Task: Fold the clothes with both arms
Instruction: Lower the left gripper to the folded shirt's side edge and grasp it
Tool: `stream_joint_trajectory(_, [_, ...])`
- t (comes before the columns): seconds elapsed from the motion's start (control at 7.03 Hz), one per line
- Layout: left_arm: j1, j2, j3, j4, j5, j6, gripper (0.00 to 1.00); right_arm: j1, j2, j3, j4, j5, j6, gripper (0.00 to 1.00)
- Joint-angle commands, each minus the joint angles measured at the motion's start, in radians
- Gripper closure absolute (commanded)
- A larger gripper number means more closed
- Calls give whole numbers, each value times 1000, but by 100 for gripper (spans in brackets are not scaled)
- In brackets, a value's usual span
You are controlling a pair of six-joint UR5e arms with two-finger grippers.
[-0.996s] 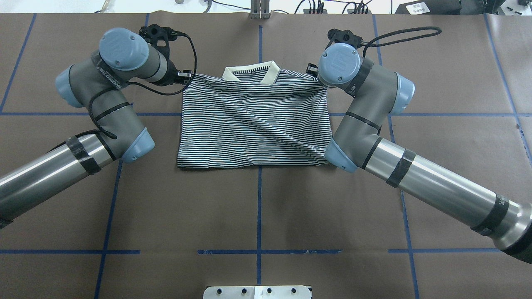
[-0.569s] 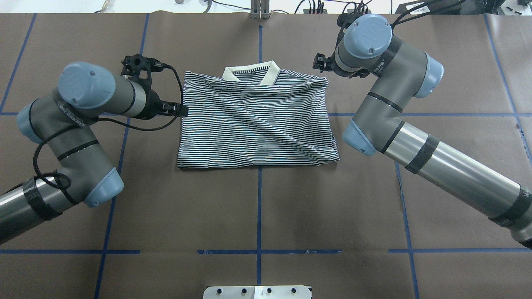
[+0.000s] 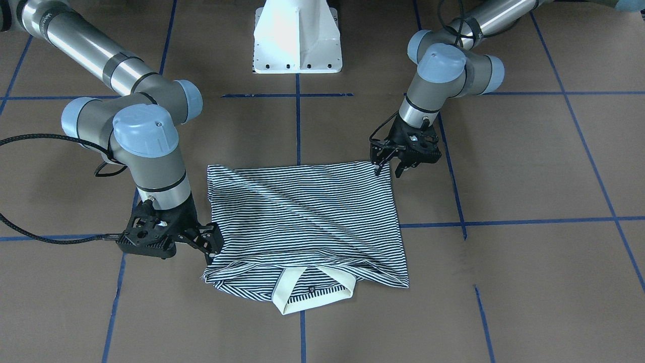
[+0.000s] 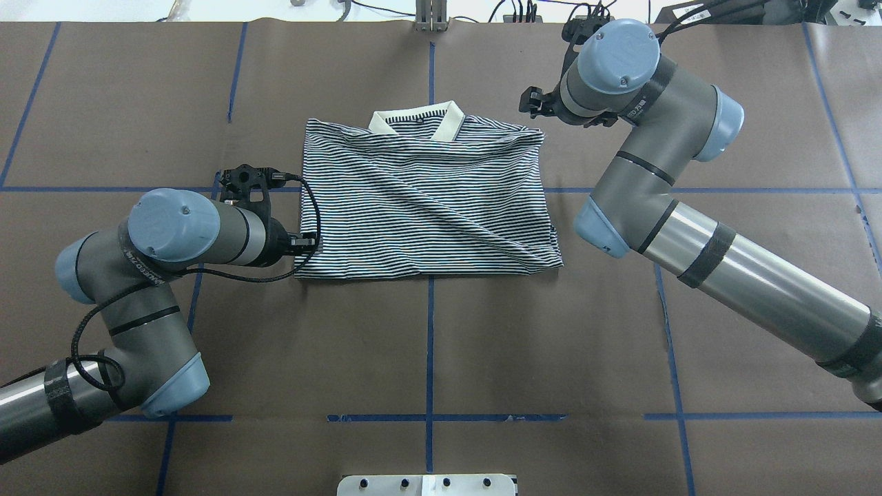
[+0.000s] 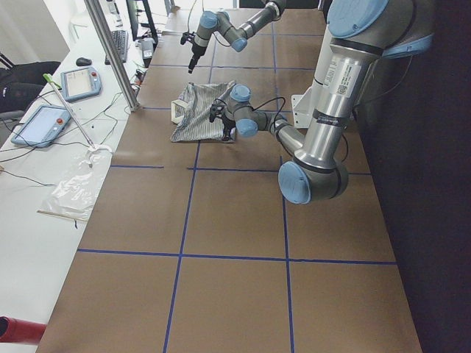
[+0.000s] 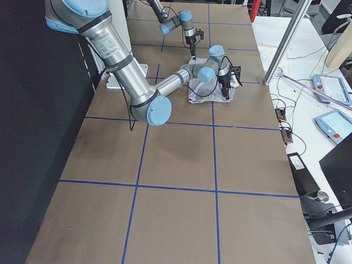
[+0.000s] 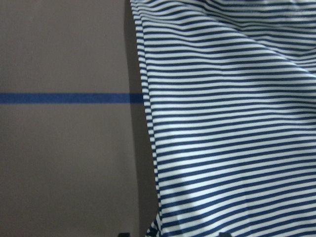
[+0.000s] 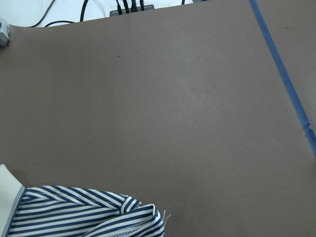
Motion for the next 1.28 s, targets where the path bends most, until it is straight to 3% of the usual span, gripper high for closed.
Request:
stream_joint_trajectory(0.0, [6, 3, -6, 0, 5, -14, 46, 0, 0, 0, 0, -2, 0, 0])
stream_joint_trajectory(0.28, [6, 3, -6, 0, 8, -14, 100, -1, -11, 0, 2, -2, -2, 0])
stream_joint_trajectory(0.85, [-13, 118, -73, 3, 11, 96, 100, -1, -11, -1, 2, -3, -2, 0])
stream_joint_trajectory(1.14, [-135, 106, 30, -3, 69, 249, 100, -1, -13, -7, 2, -2, 0, 0])
